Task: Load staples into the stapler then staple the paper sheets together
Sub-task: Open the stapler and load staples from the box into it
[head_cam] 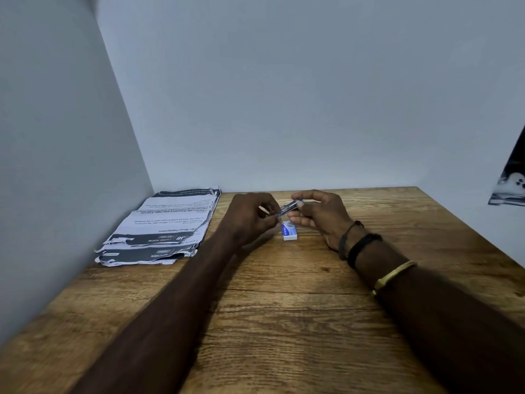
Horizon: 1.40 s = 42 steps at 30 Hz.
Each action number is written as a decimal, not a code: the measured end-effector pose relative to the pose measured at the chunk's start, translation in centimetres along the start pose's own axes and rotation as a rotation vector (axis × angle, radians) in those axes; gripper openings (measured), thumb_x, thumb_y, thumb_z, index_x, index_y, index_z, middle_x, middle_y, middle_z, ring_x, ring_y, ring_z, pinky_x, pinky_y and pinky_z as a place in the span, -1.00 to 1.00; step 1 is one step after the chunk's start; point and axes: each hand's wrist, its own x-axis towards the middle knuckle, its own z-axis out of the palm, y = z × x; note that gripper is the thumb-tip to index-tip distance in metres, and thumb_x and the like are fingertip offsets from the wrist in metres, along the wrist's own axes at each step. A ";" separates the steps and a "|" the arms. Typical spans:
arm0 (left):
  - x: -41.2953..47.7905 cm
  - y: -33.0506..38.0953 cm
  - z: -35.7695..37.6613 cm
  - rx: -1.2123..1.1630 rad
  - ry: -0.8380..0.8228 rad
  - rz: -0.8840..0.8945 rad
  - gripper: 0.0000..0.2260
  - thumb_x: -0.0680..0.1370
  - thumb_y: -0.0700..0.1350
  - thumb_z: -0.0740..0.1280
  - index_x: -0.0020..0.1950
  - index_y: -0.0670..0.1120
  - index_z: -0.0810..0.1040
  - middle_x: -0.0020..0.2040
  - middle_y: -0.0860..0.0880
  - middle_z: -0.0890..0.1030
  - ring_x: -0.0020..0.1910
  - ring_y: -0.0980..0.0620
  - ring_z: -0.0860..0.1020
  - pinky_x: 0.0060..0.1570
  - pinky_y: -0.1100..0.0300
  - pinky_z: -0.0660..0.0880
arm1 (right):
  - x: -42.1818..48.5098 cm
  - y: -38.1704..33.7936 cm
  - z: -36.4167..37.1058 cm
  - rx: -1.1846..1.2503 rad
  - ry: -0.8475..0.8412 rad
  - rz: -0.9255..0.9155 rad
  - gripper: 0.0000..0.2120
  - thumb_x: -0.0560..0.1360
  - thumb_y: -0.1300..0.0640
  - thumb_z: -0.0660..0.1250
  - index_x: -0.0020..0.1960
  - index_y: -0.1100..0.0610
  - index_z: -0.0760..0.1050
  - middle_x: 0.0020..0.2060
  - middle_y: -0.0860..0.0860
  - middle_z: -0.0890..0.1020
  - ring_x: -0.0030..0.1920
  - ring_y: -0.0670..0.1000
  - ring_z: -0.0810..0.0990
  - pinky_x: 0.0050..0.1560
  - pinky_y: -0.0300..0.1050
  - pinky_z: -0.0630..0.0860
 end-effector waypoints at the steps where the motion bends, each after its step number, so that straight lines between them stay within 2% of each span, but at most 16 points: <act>1: -0.1 0.0 0.0 0.012 0.016 -0.004 -0.92 0.43 -0.22 0.54 -0.12 -0.09 0.71 -0.20 -0.01 0.71 -0.27 0.09 0.66 -0.17 0.23 0.56 | -0.1 0.0 0.0 -0.067 0.011 -0.044 -0.82 0.56 0.38 0.35 0.00 0.17 0.67 -0.13 0.27 0.73 -0.19 0.11 0.77 -0.16 -0.07 0.71; 3: 0.0 0.2 -0.1 0.050 0.035 -0.009 -0.95 0.43 -0.17 0.55 -0.12 -0.07 0.74 -0.22 0.00 0.73 -0.26 0.09 0.68 -0.17 0.25 0.55 | -0.2 0.1 0.1 -0.248 0.074 -0.151 -0.86 0.55 0.29 0.41 0.01 0.10 0.69 -0.17 0.22 0.74 -0.23 0.09 0.77 -0.14 0.00 0.71; 6: 0.0 0.4 -0.4 0.090 0.053 0.000 -0.94 0.44 -0.12 0.54 -0.10 -0.05 0.75 -0.24 -0.01 0.73 -0.27 0.07 0.66 -0.18 0.23 0.52 | -0.6 0.0 0.1 -0.583 0.188 -0.392 -0.89 0.52 0.13 0.43 0.03 0.03 0.69 -0.29 0.03 0.74 -0.32 -0.01 0.74 -0.17 0.01 0.70; 9: -0.1 0.3 -0.5 0.082 0.068 0.005 -0.95 0.45 -0.12 0.53 -0.10 -0.03 0.75 -0.31 0.09 0.67 -0.37 0.25 0.57 -0.26 0.39 0.43 | -1.2 -0.6 0.0 -0.864 0.187 -0.558 -0.86 0.54 0.02 0.38 0.05 0.00 0.67 -0.21 -0.01 0.75 -0.20 0.05 0.71 -0.07 0.01 0.62; 11: -0.3 0.4 -0.4 0.052 0.072 0.012 -0.93 0.45 -0.15 0.51 -0.08 -0.03 0.75 -0.32 0.13 0.64 -0.39 0.31 0.54 -0.29 0.49 0.39 | -1.4 -1.0 -0.1 -0.974 0.170 -0.619 -0.84 0.57 0.02 0.34 0.05 0.01 0.67 -0.22 0.01 0.74 -0.17 0.09 0.69 -0.09 0.01 0.59; 14: -0.4 0.7 -0.3 0.025 0.075 0.008 -0.88 0.44 -0.19 0.48 -0.07 -0.05 0.74 -0.32 0.14 0.64 -0.39 0.29 0.54 -0.29 0.49 0.40 | -1.6 -1.2 -0.1 -1.150 0.132 -0.714 -0.83 0.59 0.06 0.29 0.05 0.04 0.64 -0.25 0.06 0.71 -0.19 0.16 0.64 -0.16 0.04 0.55; 18: -0.5 0.8 -0.4 0.051 0.073 0.020 -0.85 0.39 -0.22 0.48 -0.08 -0.07 0.76 -0.29 0.11 0.67 -0.39 0.28 0.54 -0.29 0.51 0.38 | -1.5 -1.3 0.1 -1.329 0.082 -0.724 -0.81 0.56 0.13 0.23 0.07 0.07 0.59 -0.16 0.08 0.66 -0.15 0.19 0.60 -0.19 -0.01 0.48; 22: -0.5 0.7 -0.3 0.058 0.095 0.014 -0.86 0.36 -0.20 0.51 -0.10 -0.07 0.77 -0.23 0.02 0.73 -0.36 0.26 0.54 -0.29 0.53 0.37 | -1.9 -1.3 0.5 -1.369 0.081 -0.731 -0.83 0.53 0.19 0.23 0.05 0.08 0.56 -0.07 0.06 0.64 -0.13 0.19 0.59 -0.19 -0.01 0.49; 26: -0.5 0.6 -0.4 0.054 0.104 0.007 -0.87 0.35 -0.20 0.52 -0.13 -0.07 0.77 -0.24 0.01 0.73 -0.38 0.29 0.53 -0.31 0.53 0.38 | -2.1 -1.1 0.5 -1.315 0.107 -0.755 -0.79 0.48 0.22 0.26 0.03 0.02 0.58 -0.04 -0.01 0.65 -0.14 0.13 0.60 -0.24 -0.11 0.33; 28: -0.5 0.7 -0.5 0.054 0.096 0.005 -0.88 0.35 -0.21 0.52 -0.14 -0.07 0.77 -0.25 0.01 0.73 -0.38 0.29 0.53 -0.31 0.52 0.38 | -2.2 -1.1 0.5 -1.287 0.086 -0.763 -0.76 0.46 0.23 0.26 0.04 -0.01 0.59 0.00 -0.04 0.66 -0.08 0.10 0.60 -0.22 -0.08 0.44; 30: -0.5 0.7 -0.5 0.052 0.091 0.002 -0.88 0.35 -0.21 0.51 -0.15 -0.07 0.77 -0.25 0.00 0.73 -0.38 0.26 0.54 -0.30 0.48 0.40 | -2.3 -1.0 0.8 -1.258 0.051 -0.771 -0.73 0.46 0.25 0.26 0.05 0.00 0.61 0.07 -0.03 0.68 0.05 0.10 0.62 -0.10 0.02 0.56; 33: -0.5 0.7 -0.5 0.055 0.100 -0.003 -0.89 0.33 -0.23 0.50 -0.19 -0.07 0.77 -0.28 -0.01 0.73 -0.40 0.24 0.53 -0.30 0.42 0.41 | -2.4 -0.9 1.1 -1.216 0.019 -0.793 -0.71 0.44 0.27 0.27 0.04 0.01 0.64 0.12 -0.02 0.68 0.15 0.12 0.61 -0.02 0.12 0.60; 39: -0.5 0.6 -0.6 0.048 0.094 -0.013 -0.90 0.34 -0.23 0.51 -0.20 -0.09 0.77 -0.27 0.01 0.73 -0.41 0.36 0.54 -0.32 0.52 0.37 | -1.9 -0.6 0.7 -1.085 0.081 -0.779 -0.72 0.45 0.29 0.29 0.08 0.03 0.61 0.06 -0.03 0.67 0.00 0.07 0.62 -0.02 0.02 0.56; 42: -0.6 0.6 -0.5 0.052 0.084 -0.013 -0.92 0.34 -0.23 0.50 -0.21 -0.08 0.76 -0.28 0.01 0.73 -0.43 0.33 0.53 -0.33 0.50 0.38 | -2.0 -0.7 0.7 -1.138 0.077 -0.758 -0.75 0.43 0.29 0.28 0.02 0.06 0.60 0.03 0.00 0.66 -0.02 0.13 0.62 -0.06 0.04 0.55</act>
